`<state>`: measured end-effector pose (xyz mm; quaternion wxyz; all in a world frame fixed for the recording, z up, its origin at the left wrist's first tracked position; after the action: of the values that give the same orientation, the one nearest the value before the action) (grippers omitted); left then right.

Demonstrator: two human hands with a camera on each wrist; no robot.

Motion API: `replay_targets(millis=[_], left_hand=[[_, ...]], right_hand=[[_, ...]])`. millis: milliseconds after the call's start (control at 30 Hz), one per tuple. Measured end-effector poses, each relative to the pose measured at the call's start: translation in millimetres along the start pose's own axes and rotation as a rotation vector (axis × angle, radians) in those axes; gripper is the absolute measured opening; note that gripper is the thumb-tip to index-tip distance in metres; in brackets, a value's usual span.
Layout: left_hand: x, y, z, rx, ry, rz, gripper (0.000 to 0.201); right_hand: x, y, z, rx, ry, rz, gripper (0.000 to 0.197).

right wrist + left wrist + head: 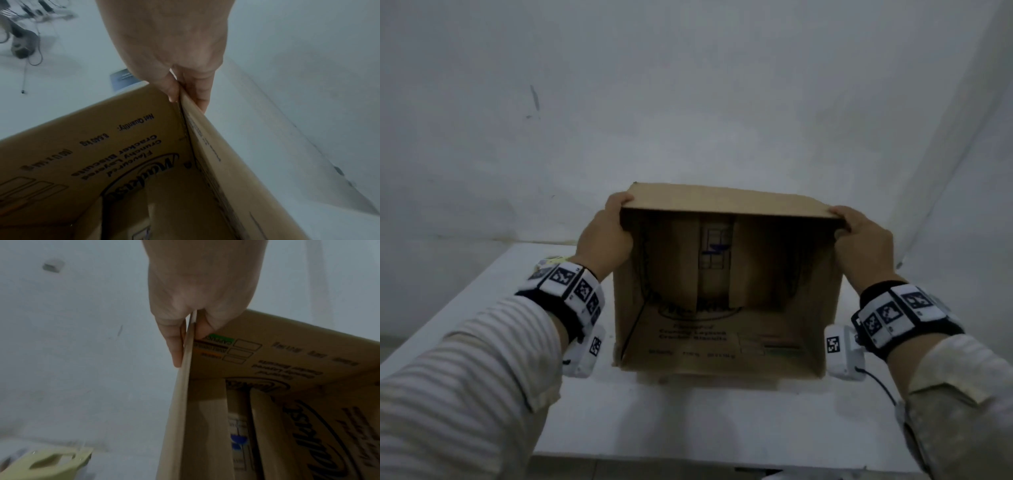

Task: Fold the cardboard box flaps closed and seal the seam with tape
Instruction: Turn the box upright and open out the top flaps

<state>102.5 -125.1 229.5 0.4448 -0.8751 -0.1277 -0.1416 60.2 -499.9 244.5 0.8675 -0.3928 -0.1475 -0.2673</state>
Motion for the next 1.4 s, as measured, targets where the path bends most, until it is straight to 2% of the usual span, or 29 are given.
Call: replay_targets(millis=[133, 300, 400, 500, 600, 667, 733, 800, 933, 1033, 1133, 1233, 1300, 1400], left_hand=[[24.2, -33.3, -17.9, 0.035, -0.006, 0.039, 0.053], [45.4, -43.3, -23.8, 0.037, -0.037, 0.196, 0.045], [48.1, -35.1, -18.7, 0.086, -0.001, 0.204, 0.049], [43.6, -22.4, -11.8, 0.043, -0.003, 0.232, 0.055], [33.1, -7.4, -2.4, 0.048, 0.037, 0.285, 0.073], [28.1, 0.0, 7.3, 0.117, 0.008, 0.307, 0.085], [22.7, 5.9, 16.3, 0.171, -0.079, 0.344, 0.086], [13.7, 6.8, 20.2, 0.138, -0.174, 0.415, 0.081], [-9.9, -9.6, 14.4, 0.025, -0.278, 0.603, 0.051], [-23.7, -16.5, 10.3, -0.028, -0.303, 0.694, 0.06], [-31.3, -14.6, 9.3, -0.055, -0.286, 0.645, 0.056], [-30.5, -10.7, 11.8, -0.046, -0.245, 0.502, 0.05], [-27.0, -7.9, 16.1, -0.063, -0.248, 0.424, 0.061], [-25.0, -4.8, 18.6, -0.11, -0.241, 0.423, 0.072]], right_hand=[[21.1, -21.8, 12.7, -0.135, -0.059, 0.016, 0.044], [35.5, -23.4, 14.5, -0.193, -0.049, 0.114, 0.045], [36.3, -11.6, 11.4, -0.237, -0.028, 0.233, 0.059], [31.1, -5.0, 7.7, -0.314, -0.019, 0.395, 0.079], [23.6, -3.8, -1.2, -0.309, 0.016, 0.53, 0.088], [19.4, -2.9, -13.5, -0.269, 0.074, 0.596, 0.086], [13.4, -1.7, -26.1, -0.162, 0.152, 0.654, 0.079], [6.6, -1.0, -33.4, -0.088, 0.206, 0.694, 0.071], [-8.4, -4.0, -33.1, -0.04, 0.261, 0.729, 0.06], [-23.4, -9.4, -28.0, -0.025, 0.29, 0.808, 0.06], [-26.2, -9.5, -24.8, -0.109, 0.261, 0.788, 0.068], [-22.1, -10.9, -24.4, -0.131, 0.247, 0.749, 0.059], [-20.1, -14.3, -24.4, -0.113, 0.259, 0.757, 0.061], [-22.2, -17.6, -19.4, -0.234, 0.201, 0.772, 0.065]])
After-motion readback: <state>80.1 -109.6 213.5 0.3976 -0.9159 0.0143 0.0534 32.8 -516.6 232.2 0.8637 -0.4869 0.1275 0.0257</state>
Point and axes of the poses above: each hand's wrist, its own x-axis towards the middle knuckle, its own y-axis out of the palm, z = x × y, the point moved 2 cm from there along x, towards the middle knuckle, and after that the axes turned 2 degrees about x, right-handed, at the moved point
